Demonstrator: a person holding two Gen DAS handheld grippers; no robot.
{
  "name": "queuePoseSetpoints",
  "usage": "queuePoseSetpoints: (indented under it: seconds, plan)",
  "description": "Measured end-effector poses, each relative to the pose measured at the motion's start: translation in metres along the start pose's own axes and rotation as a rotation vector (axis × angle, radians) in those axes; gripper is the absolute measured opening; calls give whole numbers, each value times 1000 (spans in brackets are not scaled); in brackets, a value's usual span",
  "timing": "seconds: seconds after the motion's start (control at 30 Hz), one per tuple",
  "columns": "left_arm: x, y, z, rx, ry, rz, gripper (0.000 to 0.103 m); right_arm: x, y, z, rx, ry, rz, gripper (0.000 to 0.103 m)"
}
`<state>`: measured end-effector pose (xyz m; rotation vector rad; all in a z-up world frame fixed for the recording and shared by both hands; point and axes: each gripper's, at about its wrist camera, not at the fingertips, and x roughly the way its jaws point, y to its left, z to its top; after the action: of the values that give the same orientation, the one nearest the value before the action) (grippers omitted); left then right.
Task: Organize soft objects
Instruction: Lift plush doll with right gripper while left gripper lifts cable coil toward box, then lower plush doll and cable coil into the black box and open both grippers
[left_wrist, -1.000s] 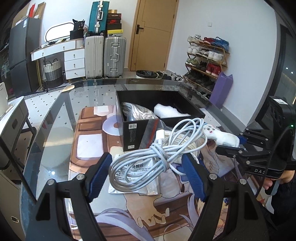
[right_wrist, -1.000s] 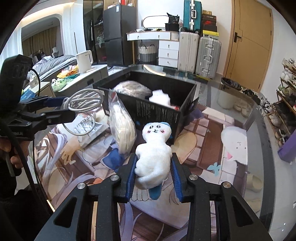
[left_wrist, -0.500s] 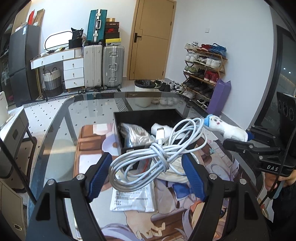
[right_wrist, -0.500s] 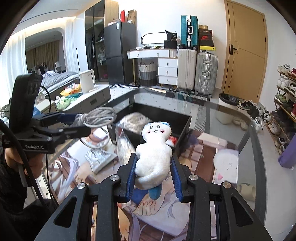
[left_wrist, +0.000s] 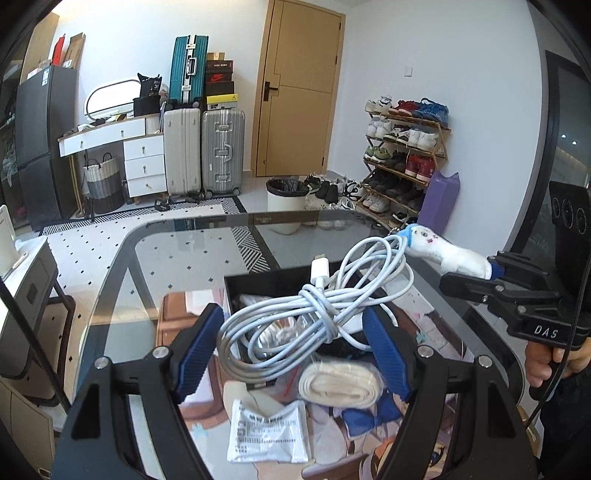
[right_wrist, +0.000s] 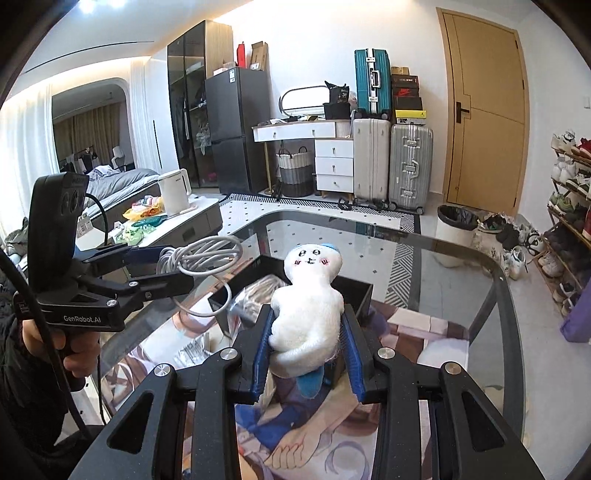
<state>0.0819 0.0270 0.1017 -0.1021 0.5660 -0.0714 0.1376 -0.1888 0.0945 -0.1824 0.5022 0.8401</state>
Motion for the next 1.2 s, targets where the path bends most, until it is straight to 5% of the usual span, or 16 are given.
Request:
queuePoseSetpoints:
  seconds: [0.6,1.2]
  plan:
    - [41,14,28,1,12,44,77,43,-24,23,47,9,14,35]
    - [92,21,15,-20,109,79,78,103,-30,9,28,105,7,35]
